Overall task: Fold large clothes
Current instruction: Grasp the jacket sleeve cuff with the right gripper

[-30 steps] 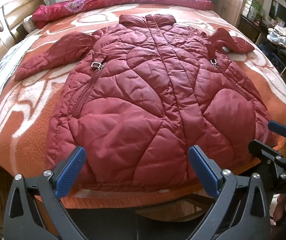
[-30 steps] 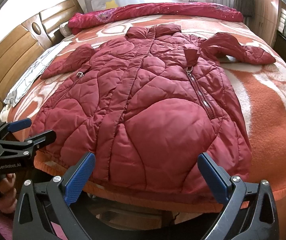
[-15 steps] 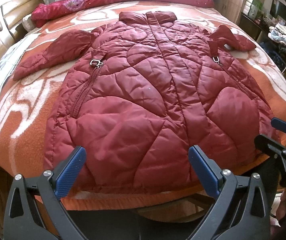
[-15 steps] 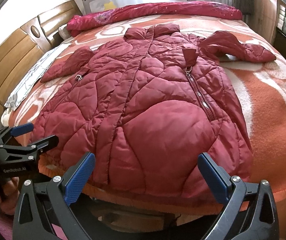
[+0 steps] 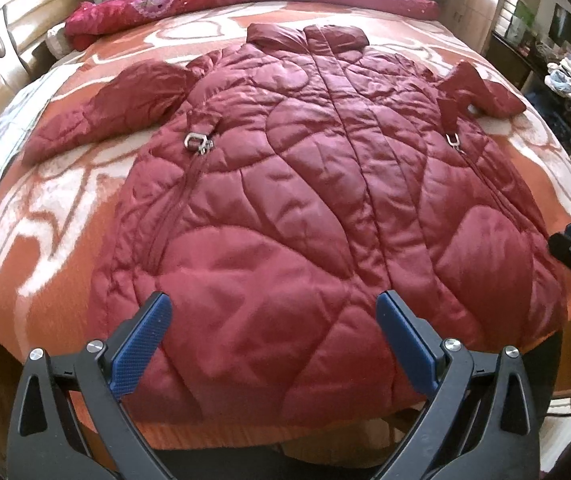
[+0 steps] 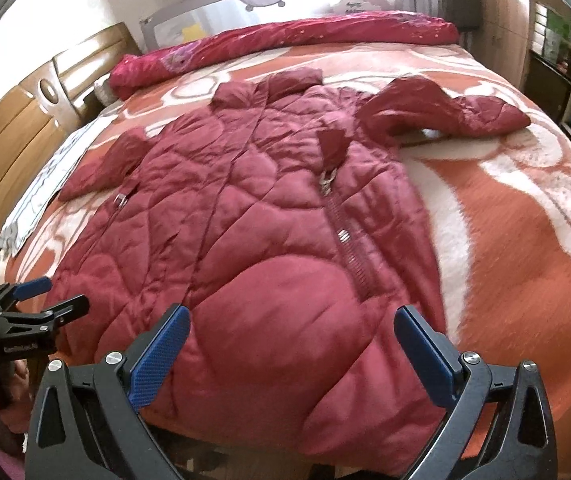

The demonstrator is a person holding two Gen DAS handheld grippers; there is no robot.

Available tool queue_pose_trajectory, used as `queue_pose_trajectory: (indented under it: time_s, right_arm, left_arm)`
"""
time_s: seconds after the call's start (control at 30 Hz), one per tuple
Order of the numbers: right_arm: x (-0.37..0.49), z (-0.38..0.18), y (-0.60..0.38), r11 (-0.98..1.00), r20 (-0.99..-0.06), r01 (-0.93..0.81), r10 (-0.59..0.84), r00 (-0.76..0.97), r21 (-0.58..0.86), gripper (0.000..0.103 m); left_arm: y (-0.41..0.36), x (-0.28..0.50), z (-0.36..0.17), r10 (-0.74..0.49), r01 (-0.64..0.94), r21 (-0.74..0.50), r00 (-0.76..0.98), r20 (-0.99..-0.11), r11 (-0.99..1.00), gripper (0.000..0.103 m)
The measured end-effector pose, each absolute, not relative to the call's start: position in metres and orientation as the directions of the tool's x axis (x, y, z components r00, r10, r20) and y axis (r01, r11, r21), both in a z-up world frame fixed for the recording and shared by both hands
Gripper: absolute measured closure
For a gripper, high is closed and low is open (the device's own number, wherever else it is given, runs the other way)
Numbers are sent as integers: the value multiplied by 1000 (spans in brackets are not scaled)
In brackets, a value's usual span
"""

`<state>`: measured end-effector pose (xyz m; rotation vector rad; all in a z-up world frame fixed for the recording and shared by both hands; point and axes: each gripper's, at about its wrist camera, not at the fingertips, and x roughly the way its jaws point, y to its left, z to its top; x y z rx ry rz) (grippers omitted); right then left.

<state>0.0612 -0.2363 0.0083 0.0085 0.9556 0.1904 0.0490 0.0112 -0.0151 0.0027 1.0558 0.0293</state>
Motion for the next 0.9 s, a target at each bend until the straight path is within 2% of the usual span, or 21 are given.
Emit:
queue_pose_trajectory:
  time_s: [0.17, 0.3, 0.6, 0.77, 0.9]
  right_arm:
    - [85, 17, -264, 988, -789, -105, 152, 596, 111, 1]
    - [106, 21, -287, 986, -777, -65, 160, 609, 152, 1]
    - [156, 16, -335, 981, -782, 27, 135, 609, 190, 1]
    - [187, 6, -360, 974, -794, 73, 132, 593, 216, 1]
    - [213, -2, -384, 964, -799, 116, 130, 586, 241, 1]
  left_arm:
    - [13, 70, -10, 41, -22, 35, 510, -859, 999, 0]
    - [18, 86, -11, -17, -12, -27, 504, -863, 1000, 0]
    - [23, 122, -12, 7, -41, -14, 484, -875, 999, 0]
    - [21, 147, -22, 75, -41, 64, 409, -909, 997, 0]
    - [15, 156, -23, 76, -15, 77, 414, -907, 997, 0]
